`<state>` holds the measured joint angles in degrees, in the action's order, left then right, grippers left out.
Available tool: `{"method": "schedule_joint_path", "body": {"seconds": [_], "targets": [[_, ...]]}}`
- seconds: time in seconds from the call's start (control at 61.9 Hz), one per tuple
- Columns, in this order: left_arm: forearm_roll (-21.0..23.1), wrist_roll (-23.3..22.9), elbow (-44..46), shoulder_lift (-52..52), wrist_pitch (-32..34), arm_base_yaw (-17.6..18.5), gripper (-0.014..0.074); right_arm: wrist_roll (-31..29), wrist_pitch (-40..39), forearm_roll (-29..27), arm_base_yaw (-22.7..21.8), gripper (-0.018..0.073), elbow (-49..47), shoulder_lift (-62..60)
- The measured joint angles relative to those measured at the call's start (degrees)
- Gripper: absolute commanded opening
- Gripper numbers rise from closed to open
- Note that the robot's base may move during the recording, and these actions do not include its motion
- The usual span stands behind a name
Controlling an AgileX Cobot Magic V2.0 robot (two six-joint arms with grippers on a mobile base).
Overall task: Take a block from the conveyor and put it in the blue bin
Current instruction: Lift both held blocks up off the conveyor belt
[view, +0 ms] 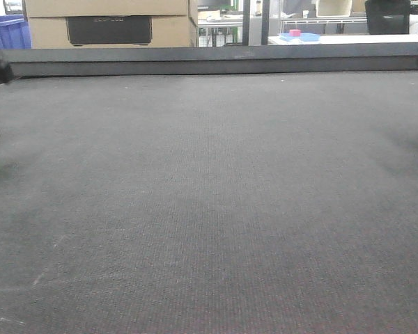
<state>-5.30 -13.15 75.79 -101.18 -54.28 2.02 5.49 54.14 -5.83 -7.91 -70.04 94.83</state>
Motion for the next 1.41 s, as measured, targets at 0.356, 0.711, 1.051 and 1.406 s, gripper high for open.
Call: {"method": "schedule_joint_path", "body": {"seconds": [0.356, 0.711, 1.051, 1.406], "targets": [[0.2, 0.0, 0.0, -4.9, -0.1, 0.2, 0.0195, 0.0, 0.0, 0.0, 0.0, -0.0162, 0.0, 0.0], [0.2, 3.2, 0.0, -3.1, -2.0, 0.2, -0.0111, -2.8, -1.0, 0.0, 0.7, -0.0162, 0.1, -2.7], [8.6, 15.4, -5.9, 9.8, 6.6, 0.2, -0.0111, -13.9, -11.2, -0.5, 6.3, -0.0162, 5.3, -13.1], [18.4, 16.2, -31.3, 32.9, 36.0, 0.2, -0.0111, -14.6, -33.1, -5.5, 6.5, -0.0162, 25.0, -30.4]]}}
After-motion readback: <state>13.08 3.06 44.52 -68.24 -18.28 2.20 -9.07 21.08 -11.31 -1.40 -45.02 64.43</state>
